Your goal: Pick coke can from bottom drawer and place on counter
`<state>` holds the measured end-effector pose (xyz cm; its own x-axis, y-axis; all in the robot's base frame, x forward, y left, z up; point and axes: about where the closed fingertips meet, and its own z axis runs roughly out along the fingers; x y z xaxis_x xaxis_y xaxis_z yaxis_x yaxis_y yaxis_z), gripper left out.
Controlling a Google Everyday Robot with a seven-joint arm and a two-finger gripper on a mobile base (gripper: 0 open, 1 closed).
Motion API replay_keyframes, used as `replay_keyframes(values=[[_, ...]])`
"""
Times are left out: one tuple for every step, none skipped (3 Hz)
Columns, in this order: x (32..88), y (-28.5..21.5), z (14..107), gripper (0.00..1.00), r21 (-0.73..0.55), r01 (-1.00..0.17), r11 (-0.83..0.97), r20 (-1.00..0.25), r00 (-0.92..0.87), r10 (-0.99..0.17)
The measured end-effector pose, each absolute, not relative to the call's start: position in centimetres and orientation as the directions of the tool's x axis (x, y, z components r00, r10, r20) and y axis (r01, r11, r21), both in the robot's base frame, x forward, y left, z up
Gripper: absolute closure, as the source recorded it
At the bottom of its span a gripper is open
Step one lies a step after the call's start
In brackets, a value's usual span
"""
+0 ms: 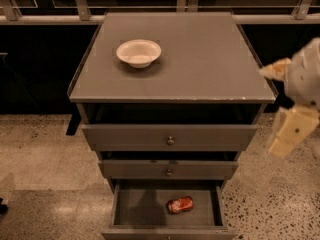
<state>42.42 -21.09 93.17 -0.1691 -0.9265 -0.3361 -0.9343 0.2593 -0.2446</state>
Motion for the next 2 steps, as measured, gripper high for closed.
replay_keyframes(values=[[40.2,-20.1,86.0,0.00,-0.182,-0.938,0.295,-0.488,-0.175,-0.855],[39.0,-18.9,76.9,0.00,-0.074,-0.928,0.364,-0.605,-0.248,-0.756]])
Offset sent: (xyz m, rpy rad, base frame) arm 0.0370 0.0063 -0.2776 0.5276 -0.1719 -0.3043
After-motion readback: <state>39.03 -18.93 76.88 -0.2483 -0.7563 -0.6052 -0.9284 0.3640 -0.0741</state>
